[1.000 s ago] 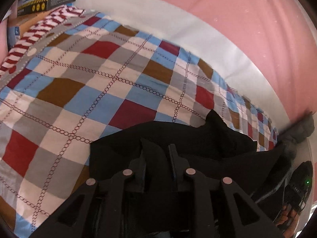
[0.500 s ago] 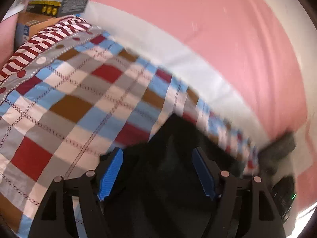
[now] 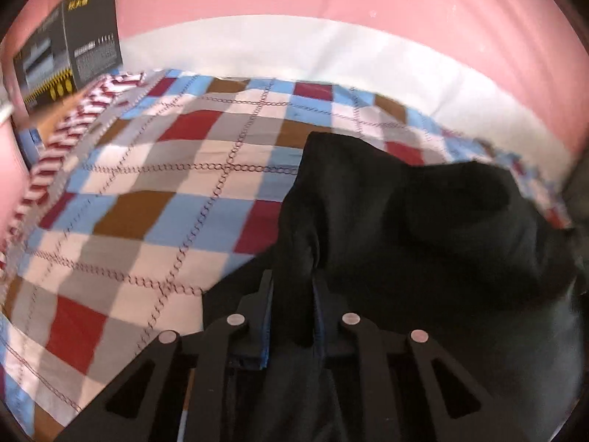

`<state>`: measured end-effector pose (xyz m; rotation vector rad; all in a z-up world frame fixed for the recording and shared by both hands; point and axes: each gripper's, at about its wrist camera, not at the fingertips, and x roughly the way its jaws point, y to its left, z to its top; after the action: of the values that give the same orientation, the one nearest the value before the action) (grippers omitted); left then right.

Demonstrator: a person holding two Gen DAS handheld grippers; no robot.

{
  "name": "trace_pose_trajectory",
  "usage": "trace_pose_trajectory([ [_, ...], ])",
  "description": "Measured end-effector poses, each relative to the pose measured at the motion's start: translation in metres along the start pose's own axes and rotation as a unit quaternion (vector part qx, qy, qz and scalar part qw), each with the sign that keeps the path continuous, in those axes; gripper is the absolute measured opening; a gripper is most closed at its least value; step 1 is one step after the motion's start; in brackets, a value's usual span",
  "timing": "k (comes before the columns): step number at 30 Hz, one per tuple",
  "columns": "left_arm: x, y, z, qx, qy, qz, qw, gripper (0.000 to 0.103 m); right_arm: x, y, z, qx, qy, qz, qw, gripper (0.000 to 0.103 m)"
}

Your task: Fold large clothes

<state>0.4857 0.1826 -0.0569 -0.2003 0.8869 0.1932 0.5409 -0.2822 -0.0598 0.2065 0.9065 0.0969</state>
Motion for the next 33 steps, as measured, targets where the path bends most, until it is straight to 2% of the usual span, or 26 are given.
trace_pose_trajectory([
  [4, 0.025, -0.006, -0.001, 0.01, 0.007, 0.028, 0.9995, 0.021, 0.031, -0.009, -0.003, 0.018, 0.018, -0.01, 1.0, 0.019],
  [6, 0.027, -0.009, -0.001, 0.02, 0.009, 0.041, 0.9989, 0.021, 0.03, -0.012, -0.002, 0.022, 0.02, -0.013, 0.999, 0.022],
  [8, 0.018, -0.011, -0.001, 0.025, 0.001, 0.045, 0.9987, 0.021, 0.018, -0.013, -0.001, 0.024, 0.019, -0.015, 0.999, 0.03],
  [11, -0.009, -0.003, -0.004, 0.017, -0.013, 0.029, 0.9994, 0.022, -0.014, -0.015, -0.007, 0.018, 0.002, -0.003, 1.0, 0.03],
  [14, -0.047, 0.01, -0.021, -0.002, -0.033, -0.01, 0.9994, 0.022, -0.051, -0.013, -0.023, 0.006, -0.022, 0.013, 1.0, 0.03],
  [18, -0.101, 0.017, -0.063, -0.002, -0.063, -0.063, 0.996, 0.021, -0.099, -0.006, -0.072, -0.017, -0.039, 0.047, 0.998, 0.03],
  [20, -0.113, 0.015, -0.089, 0.011, -0.057, -0.08, 0.9951, 0.022, -0.107, -0.001, -0.098, -0.028, -0.031, 0.057, 0.997, 0.03],
  [22, -0.106, 0.012, -0.106, 0.022, -0.036, -0.07, 0.9966, 0.022, -0.099, 0.003, -0.115, -0.04, -0.012, 0.051, 0.998, 0.03],
  [24, -0.089, 0.013, -0.115, 0.012, -0.006, -0.064, 0.9979, 0.022, -0.084, 0.0, -0.126, -0.036, 0.006, 0.042, 0.998, 0.03],
  [30, -0.083, 0.012, -0.115, 0.007, 0.0, -0.051, 0.9987, 0.022, -0.084, -0.007, -0.122, -0.019, 0.009, 0.026, 0.999, 0.03],
  [31, -0.087, 0.012, -0.116, 0.005, 0.003, -0.052, 0.9987, 0.022, -0.087, -0.007, -0.122, -0.016, 0.01, 0.024, 1.0, 0.035],
  [32, -0.092, 0.014, -0.119, 0.002, 0.005, -0.055, 0.9985, 0.023, -0.092, -0.008, -0.124, -0.014, 0.009, 0.024, 1.0, 0.046],
  [33, -0.097, 0.017, -0.12, -0.004, 0.006, -0.062, 0.9981, 0.027, -0.097, -0.009, -0.126, -0.009, 0.008, 0.027, 1.0, 0.052],
])
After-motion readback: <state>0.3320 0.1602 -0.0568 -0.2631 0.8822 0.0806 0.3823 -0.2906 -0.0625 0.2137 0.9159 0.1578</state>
